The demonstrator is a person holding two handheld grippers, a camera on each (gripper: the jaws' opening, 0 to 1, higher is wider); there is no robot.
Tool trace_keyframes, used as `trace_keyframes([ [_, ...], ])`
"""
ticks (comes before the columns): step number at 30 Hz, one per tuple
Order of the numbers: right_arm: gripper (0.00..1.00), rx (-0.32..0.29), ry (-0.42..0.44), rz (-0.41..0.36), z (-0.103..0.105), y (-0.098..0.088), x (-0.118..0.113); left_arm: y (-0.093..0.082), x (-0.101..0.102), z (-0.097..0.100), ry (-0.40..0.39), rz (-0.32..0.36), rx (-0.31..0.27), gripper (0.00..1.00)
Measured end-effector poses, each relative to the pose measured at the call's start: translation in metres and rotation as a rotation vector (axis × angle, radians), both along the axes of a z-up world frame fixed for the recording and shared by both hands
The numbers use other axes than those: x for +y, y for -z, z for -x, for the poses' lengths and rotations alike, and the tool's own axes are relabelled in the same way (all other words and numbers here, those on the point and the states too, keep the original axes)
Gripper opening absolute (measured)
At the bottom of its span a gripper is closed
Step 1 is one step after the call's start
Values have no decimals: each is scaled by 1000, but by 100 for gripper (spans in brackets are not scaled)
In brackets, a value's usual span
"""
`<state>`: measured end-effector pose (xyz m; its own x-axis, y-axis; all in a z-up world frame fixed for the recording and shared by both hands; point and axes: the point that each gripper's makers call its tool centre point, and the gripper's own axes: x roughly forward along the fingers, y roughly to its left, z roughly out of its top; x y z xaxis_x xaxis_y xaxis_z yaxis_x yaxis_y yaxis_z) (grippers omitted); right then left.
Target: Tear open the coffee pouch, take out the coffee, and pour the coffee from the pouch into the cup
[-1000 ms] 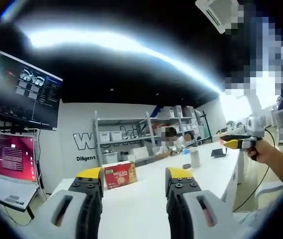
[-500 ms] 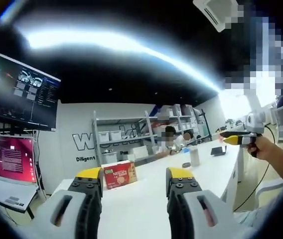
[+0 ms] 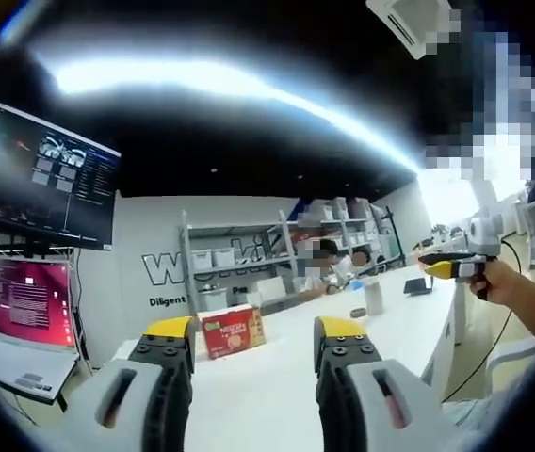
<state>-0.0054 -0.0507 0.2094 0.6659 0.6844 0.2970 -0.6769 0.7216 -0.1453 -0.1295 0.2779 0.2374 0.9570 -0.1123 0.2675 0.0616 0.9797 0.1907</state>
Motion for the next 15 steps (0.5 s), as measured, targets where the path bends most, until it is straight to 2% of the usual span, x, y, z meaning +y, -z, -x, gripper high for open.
trace_keyframes([
  [8,65,15,-4,-1,-9,5,0,7,2,-8,-1,-1,21,53],
  [15,65,29,12,-16,-14,9,-10,17,-1,-20,20,17,45,52],
])
